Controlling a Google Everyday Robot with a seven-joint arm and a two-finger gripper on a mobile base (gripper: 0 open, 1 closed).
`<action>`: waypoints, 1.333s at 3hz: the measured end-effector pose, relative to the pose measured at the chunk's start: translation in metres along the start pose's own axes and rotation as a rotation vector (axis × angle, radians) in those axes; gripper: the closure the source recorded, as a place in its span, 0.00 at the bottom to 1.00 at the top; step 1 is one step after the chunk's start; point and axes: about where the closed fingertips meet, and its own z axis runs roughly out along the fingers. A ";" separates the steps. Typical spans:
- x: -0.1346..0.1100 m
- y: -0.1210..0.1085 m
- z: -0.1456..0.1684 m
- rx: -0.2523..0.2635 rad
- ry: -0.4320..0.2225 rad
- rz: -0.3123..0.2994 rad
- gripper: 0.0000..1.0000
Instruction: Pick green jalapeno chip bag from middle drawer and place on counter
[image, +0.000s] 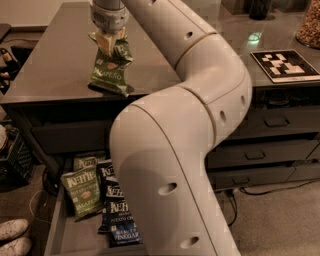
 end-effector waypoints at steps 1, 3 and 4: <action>-0.006 -0.002 0.003 0.006 -0.016 -0.001 0.82; -0.006 -0.002 0.004 0.006 -0.016 -0.001 0.36; -0.006 -0.002 0.004 0.006 -0.016 -0.001 0.13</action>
Offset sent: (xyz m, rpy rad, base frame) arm 0.0050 0.0047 -0.0008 0.0102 -0.0123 0.0008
